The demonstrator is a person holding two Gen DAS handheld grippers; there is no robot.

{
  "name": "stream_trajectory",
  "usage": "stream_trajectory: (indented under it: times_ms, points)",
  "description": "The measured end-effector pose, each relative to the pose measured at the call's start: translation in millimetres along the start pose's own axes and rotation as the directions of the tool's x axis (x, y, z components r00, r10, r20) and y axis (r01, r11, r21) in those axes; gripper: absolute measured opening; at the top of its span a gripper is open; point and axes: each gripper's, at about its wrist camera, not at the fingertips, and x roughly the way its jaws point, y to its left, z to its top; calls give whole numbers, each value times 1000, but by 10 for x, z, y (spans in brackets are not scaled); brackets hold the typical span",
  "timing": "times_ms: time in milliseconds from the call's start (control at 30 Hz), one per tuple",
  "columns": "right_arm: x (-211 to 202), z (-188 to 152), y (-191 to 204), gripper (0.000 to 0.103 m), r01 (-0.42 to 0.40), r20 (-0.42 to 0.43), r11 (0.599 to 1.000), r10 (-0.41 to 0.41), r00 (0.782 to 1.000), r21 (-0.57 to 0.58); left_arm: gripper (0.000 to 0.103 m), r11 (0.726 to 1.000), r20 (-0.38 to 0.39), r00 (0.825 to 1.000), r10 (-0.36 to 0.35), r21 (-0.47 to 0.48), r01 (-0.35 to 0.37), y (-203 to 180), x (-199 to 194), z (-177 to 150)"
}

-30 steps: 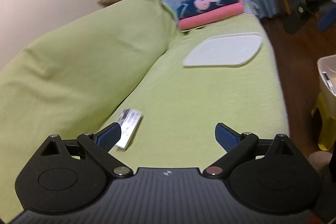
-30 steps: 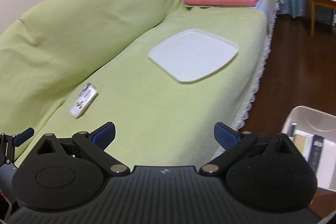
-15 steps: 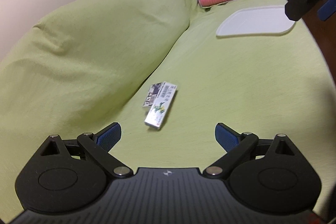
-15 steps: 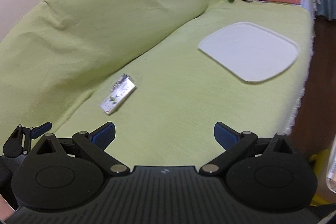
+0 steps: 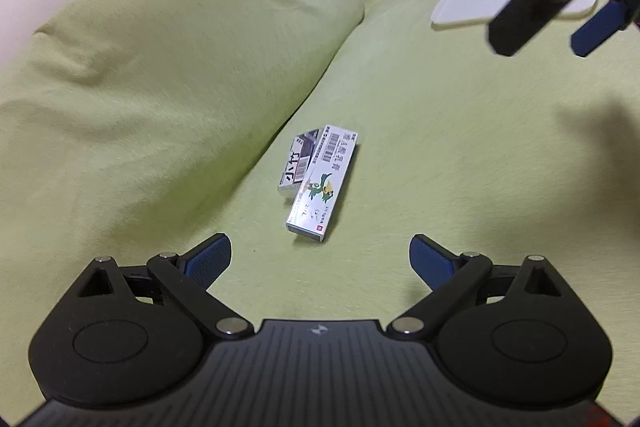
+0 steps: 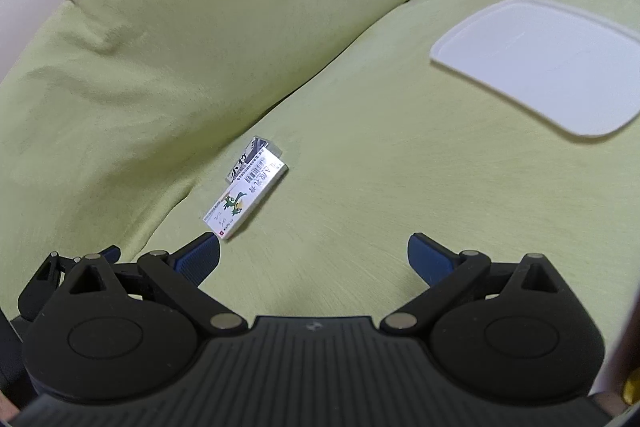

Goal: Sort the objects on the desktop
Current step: 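Move the left gripper down over the white-and-green medicine box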

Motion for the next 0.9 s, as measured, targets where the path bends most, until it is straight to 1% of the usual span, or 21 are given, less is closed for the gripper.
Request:
stream_trajectory:
  times_ms: [100, 233, 333, 500, 600, 667, 733, 833, 900]
  points:
    - [192, 51, 27, 99, -13, -6, 1000, 13, 1000, -18, 97, 1000, -11, 1000, 5, 16, -5, 2, 123, 15]
    - [346, 100, 33, 99, -24, -27, 1000, 23, 999, -21, 97, 999, -19, 1000, 11, 30, -10, 28, 287, 38]
    - [391, 118, 2, 99, -33, -20, 999, 33, 999, -11, 96, 999, -32, 999, 8, 45, -6, 40, 407, 47]
    - [520, 226, -39, 97, -76, -41, 997, 76, 996, 22, 93, 996, -50, 999, 11, 84, -7, 51, 597, 73]
    - [544, 306, -62, 96, -83, -38, 996, 84, 996, 30, 92, 994, -60, 998, 11, 107, -5, 69, 740, 102]
    - [551, 336, -97, 96, -86, -41, 995, 88, 995, 57, 91, 993, -68, 998, 11, 121, -3, 76, 855, 118]
    - [558, 344, -125, 96, -86, -48, 993, 90, 995, 77, 79, 992, -86, 996, 2, 126, 9, 84, 982, 136]
    - [568, 351, -142, 96, -81, -58, 994, 85, 995, 75, 70, 990, -116, 993, -15, 135, 31, 76, 1155, 149]
    - [574, 361, -165, 96, -75, -68, 994, 80, 994, 80, 68, 988, -127, 992, -11, 151, 30, 57, 1229, 142]
